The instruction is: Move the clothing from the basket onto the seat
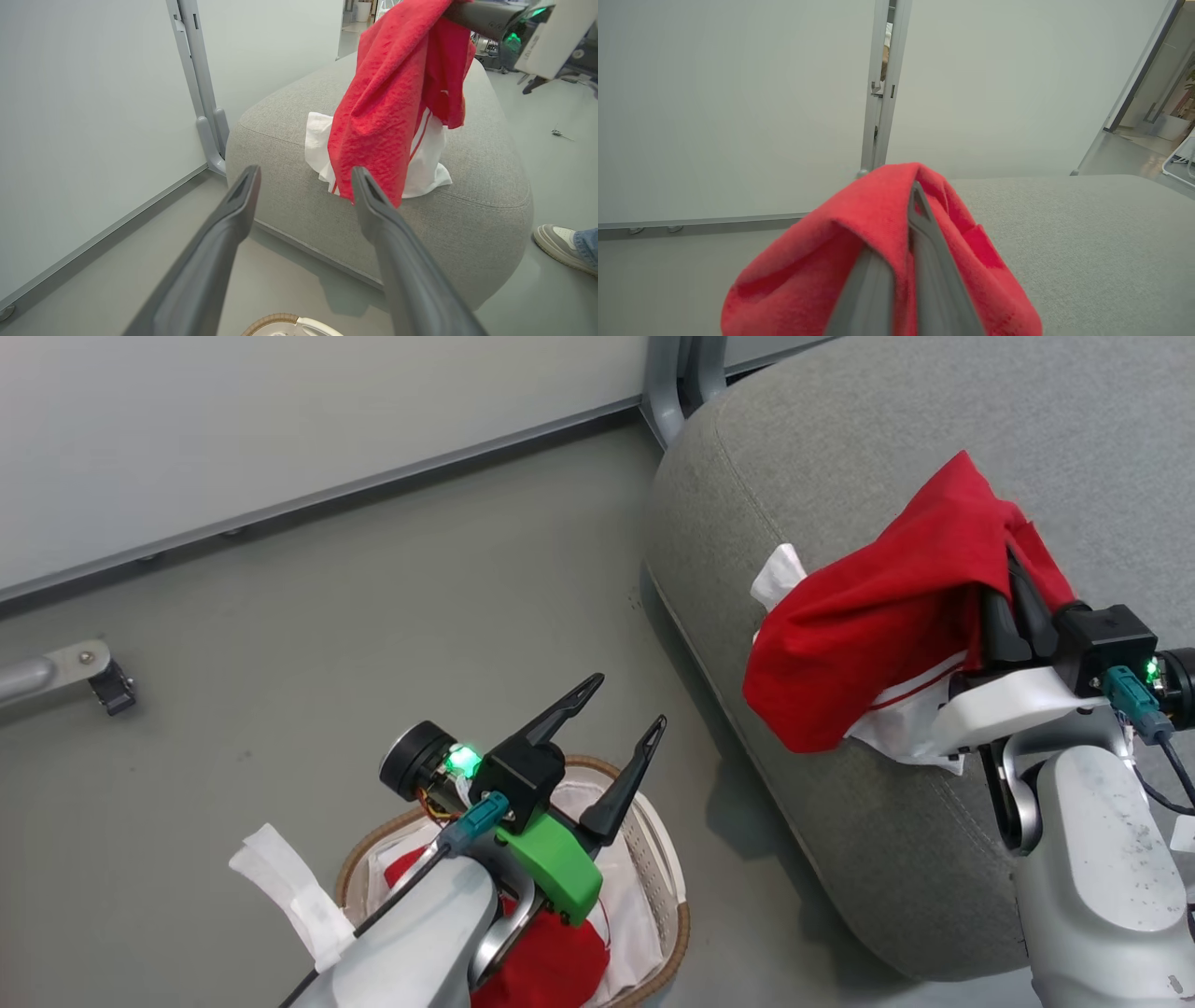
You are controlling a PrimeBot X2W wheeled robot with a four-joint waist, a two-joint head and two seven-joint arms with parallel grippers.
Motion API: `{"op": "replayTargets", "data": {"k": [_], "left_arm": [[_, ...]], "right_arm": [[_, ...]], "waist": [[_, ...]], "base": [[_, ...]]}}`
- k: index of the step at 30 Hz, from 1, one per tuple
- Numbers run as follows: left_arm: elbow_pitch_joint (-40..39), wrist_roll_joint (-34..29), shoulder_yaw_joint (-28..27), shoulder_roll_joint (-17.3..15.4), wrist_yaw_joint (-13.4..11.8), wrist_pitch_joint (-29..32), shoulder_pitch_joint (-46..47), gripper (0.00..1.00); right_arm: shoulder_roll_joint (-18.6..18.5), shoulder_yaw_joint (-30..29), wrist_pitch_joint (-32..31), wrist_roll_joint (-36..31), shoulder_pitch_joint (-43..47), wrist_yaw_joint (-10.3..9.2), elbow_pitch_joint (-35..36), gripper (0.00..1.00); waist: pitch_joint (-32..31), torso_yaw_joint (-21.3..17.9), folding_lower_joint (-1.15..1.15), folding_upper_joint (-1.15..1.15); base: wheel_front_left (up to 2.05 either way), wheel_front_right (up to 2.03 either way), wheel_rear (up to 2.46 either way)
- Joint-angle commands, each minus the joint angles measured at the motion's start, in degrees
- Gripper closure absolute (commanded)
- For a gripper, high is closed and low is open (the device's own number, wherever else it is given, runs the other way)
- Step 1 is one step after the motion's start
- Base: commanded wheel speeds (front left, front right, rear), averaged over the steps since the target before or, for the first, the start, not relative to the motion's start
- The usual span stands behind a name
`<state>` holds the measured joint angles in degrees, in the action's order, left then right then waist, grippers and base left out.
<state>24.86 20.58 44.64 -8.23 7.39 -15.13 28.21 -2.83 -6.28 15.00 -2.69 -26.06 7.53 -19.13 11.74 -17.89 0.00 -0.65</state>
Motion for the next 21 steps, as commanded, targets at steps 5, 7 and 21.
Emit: {"op": "replayTargets", "data": {"k": [5, 7, 21], "left_arm": [[0.0, 0.8, 1.5, -0.2, 0.1, 0.0, 2.7, 0.0], [0.0, 1.1, 1.5, -0.1, 0.1, 0.0, 3.4, 0.0], [-1.3, -1.6, 1.2, -0.6, 0.1, 0.0, 9.2, 0.0]], "right_arm": [[-0.1, -1.5, 0.3, -0.3, 0.4, -0.08, 0.1, 1.0], [-0.1, -1.9, 0.3, -0.8, -0.4, -0.08, 0.1, 1.0], [-5.9, -5.9, 0.3, -9.6, -18.4, -0.08, 1.1, 1.0]], "waist": [[3.7, 0.0, 0.0, 0.65], [4.7, 0.9, 0.0, 0.65], [15.7, 9.2, 0.0, 0.65]], "base": [[0.0, 0.0, 0.0], [0.0, 0.0, 0.0], [0.0, 0.0, 0.0]]}}
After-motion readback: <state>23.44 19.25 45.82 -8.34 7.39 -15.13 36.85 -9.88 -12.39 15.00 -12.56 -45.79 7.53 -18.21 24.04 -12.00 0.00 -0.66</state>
